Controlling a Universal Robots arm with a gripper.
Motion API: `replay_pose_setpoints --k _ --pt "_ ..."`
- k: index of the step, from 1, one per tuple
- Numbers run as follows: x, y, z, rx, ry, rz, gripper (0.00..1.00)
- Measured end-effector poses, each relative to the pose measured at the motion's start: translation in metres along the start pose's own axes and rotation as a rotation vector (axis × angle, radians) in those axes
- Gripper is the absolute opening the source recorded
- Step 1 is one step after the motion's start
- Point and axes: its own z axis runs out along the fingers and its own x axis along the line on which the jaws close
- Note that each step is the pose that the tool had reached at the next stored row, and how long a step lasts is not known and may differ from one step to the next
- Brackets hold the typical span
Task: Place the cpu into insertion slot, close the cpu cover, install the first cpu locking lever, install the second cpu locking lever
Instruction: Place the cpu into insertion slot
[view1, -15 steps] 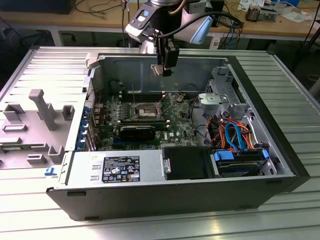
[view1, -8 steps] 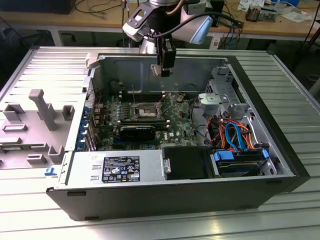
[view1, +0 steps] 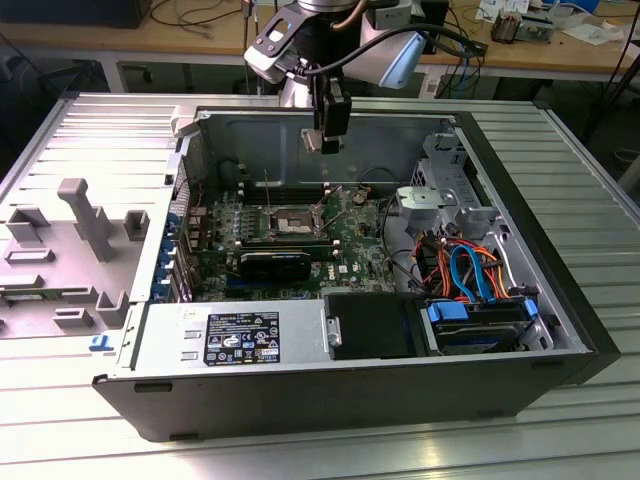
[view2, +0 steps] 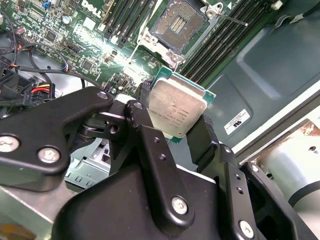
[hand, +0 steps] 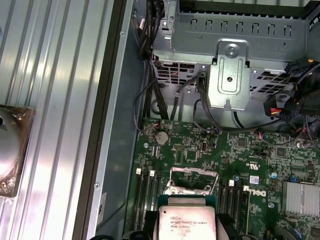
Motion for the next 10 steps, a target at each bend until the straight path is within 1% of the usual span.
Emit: replay_pose_setpoints --k 7,10 --pt "0.0 0.0 0.0 0.0006 -0.0003 0.002 0.54" --pt "0.0 -0.0001 0.0001 0.0062 -0.0006 0.019 0.54"
